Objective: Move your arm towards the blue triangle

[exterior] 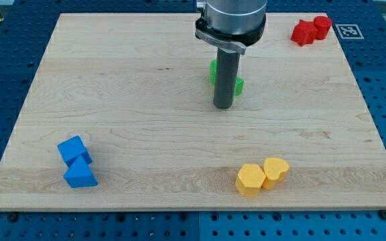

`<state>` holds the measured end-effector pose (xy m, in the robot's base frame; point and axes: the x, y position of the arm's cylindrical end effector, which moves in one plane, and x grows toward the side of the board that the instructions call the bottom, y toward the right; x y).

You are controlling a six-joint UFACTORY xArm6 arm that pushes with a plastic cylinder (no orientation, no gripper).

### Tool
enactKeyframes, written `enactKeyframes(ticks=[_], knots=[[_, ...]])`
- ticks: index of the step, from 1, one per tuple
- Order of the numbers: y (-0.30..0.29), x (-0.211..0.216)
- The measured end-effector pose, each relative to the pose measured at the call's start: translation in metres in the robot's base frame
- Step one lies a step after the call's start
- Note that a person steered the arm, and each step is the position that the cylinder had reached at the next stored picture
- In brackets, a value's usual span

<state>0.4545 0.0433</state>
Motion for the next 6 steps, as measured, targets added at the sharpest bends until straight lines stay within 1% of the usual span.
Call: enactKeyframes(ticks=[1,2,3,4,5,6], knots=[[-0.061,0.012],[-0.15,0.001],[-0.239,0.001],[-0.296,0.022],[-0.31,0.071],[-0.303,0.121]])
